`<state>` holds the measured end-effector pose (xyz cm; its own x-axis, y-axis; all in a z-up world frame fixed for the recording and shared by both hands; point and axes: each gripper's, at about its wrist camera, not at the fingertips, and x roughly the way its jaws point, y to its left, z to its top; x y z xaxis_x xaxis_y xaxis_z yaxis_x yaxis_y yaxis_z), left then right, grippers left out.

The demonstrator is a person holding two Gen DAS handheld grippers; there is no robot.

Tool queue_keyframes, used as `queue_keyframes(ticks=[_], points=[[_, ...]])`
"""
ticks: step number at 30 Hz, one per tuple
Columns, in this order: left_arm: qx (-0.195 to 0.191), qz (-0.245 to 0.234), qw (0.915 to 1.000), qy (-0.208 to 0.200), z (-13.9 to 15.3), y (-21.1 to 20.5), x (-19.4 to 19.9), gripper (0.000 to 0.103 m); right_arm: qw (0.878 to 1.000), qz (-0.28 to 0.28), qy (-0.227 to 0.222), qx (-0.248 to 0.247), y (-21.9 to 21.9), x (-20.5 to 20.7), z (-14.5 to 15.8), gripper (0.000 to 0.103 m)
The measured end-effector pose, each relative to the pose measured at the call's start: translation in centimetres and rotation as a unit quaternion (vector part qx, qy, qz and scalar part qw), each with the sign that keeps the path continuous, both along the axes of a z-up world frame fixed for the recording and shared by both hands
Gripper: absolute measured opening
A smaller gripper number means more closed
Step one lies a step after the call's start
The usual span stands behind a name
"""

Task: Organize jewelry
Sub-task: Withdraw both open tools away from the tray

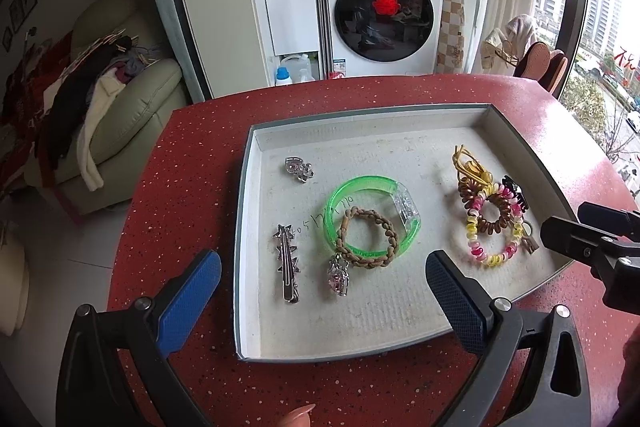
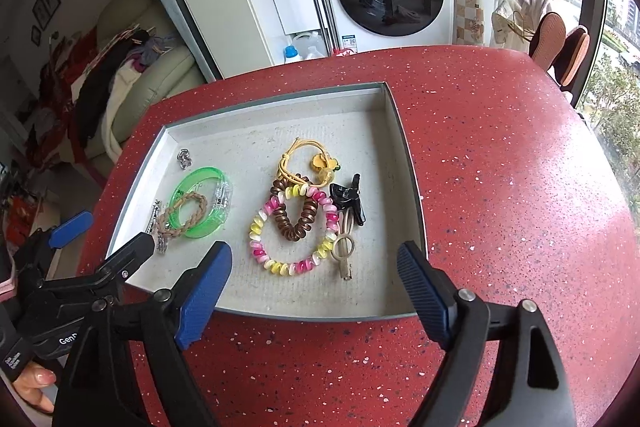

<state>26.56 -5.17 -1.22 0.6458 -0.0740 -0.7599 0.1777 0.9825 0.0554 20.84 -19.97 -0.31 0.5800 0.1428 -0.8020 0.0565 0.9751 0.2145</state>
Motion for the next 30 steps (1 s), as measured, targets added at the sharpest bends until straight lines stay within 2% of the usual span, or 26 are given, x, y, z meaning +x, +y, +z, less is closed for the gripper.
queue_keyframes(ticks=[4, 10, 14, 22, 30], points=[[-0.006, 0.004, 1.0, 0.003, 0.1, 0.4, -0.8, 0.103, 1.0, -0.001, -0.025, -0.011, 0.4, -0.9, 0.4, 0.089], [-0.001, 0.007, 0.9999, 0.007, 0.2, 0.7, -1.5, 0.103, 0.999, 0.0, -0.024, -0.036, 1.1, -1.9, 0.7, 0.089], [0.009, 0.016, 0.9997, -0.015, 0.7, 1.1, -2.9, 0.103, 0.998, -0.002, -0.04, -0.043, 1.3, -3.6, 0.9, 0.089], [0.003, 0.038, 0.9977, -0.056, 1.5, 2.0, -6.6, 0.103, 0.997, -0.021, -0.069, -0.04, 1.7, -6.7, 0.8, 0.089], [-0.009, 0.058, 0.9954, -0.075, 1.1, 2.5, -9.1, 0.103, 0.993, -0.026, -0.098, -0.067, 2.6, -8.6, 1.0, 0.089]])
